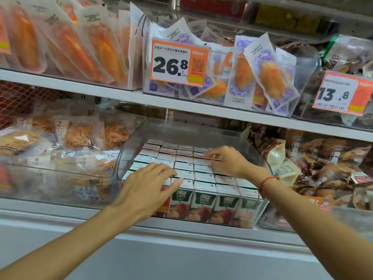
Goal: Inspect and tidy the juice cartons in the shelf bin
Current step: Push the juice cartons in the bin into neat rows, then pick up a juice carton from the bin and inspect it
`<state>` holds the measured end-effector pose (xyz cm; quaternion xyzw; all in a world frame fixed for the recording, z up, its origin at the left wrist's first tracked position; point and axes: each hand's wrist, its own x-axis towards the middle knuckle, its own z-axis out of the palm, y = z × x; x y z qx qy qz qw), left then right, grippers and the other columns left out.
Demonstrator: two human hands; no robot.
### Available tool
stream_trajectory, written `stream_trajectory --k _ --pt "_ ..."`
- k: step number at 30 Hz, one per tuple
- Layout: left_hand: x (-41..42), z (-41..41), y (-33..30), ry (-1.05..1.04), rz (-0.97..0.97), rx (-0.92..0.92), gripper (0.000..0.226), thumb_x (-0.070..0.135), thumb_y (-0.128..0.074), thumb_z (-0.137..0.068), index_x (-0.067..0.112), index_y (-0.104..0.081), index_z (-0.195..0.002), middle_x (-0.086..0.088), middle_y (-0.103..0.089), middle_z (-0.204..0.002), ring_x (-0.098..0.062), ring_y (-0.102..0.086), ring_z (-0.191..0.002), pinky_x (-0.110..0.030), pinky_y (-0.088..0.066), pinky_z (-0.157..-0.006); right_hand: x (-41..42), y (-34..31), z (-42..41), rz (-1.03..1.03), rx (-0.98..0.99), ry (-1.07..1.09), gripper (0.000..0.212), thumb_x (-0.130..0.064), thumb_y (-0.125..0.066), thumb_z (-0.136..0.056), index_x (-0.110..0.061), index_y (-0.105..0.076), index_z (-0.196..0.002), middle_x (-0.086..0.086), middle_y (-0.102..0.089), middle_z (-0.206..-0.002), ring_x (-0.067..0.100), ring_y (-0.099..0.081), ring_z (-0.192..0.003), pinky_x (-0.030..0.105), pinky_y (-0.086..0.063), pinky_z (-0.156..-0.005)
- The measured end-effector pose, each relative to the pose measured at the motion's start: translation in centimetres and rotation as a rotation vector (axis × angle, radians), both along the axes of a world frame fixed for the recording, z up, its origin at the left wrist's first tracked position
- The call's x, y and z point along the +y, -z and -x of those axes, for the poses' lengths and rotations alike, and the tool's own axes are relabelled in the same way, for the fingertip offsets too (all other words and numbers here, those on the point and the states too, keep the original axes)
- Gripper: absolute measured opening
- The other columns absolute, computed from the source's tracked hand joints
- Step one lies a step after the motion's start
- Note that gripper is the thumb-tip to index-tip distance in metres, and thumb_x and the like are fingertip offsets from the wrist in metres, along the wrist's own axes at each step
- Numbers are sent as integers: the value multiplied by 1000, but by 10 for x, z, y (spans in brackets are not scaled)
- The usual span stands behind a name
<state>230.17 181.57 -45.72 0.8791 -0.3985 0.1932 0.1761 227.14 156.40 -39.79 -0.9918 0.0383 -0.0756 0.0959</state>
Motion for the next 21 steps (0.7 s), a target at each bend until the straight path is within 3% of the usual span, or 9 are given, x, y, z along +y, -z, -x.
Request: stream_trajectory --k 3,5,8,11,14,18,21 --pt "0 2 2 -2 -1 -18 73 69 -2 -86 39 -53 -129 22 -54 -127 -1 -48 -119 -19 -40 -87 -8 -5 -14 -5 92 -10 25 -23 -65 -92 -14 -72 -115 -2 -67 -123 10 -64 -103 -1 -34 -74" --pt "0 2 2 -12 -9 -31 80 70 5 -83 39 -51 -130 22 -53 -127 -1 -48 -118 -19 -41 -87 -14 -6 -20 -41 118 -13 23 -25 -68 -90 -16 -74 -110 -4 -69 -116 -6 -57 -82 -7 -34 -64" --pt "-1 2 4 -16 -20 -44 78 71 6 -85 39 -50 -130 22 -52 -126 0 -48 -116 -19 -41 -87 -20 -6 -30 -51 146 -15 22 -30 -70 -89 -22 -73 -109 -9 -68 -108 -8 -55 -80 -2 -39 -66" --pt "-2 1 4 -21 -9 -56 75 69 2 -89 38 -55 -126 20 -57 -120 -2 -54 -110 -19 -45 -82 -23 -5 -40 0 187 16 18 -38 -68 -88 -37 -68 -106 -20 -59 -100 3 -56 -90 14 -41 -79" --pt "-2 2 5 -22 -6 -63 76 68 5 -87 39 -54 -126 21 -55 -120 -1 -52 -110 -18 -44 -82 -23 -13 -46 34 294 29 22 -49 -66 -86 -47 -64 -107 -27 -53 -99 0 -52 -89 20 -39 -83" --pt "-2 2 4 -21 -8 -72 75 67 5 -87 39 -52 -127 20 -54 -121 -2 -51 -111 -18 -41 -83 -18 -18 -51 73 307 -4 23 -48 -72 -81 -42 -68 -104 -18 -63 -99 4 -59 -86 16 -45 -69" --pt "-2 2 4 -25 -12 -77 74 66 3 -89 38 -53 -126 19 -55 -120 -4 -51 -110 -19 -41 -82 -15 -16 -54 90 284 -20 22 -46 -72 -82 -37 -68 -102 -9 -66 -100 11 -61 -87 19 -48 -69"
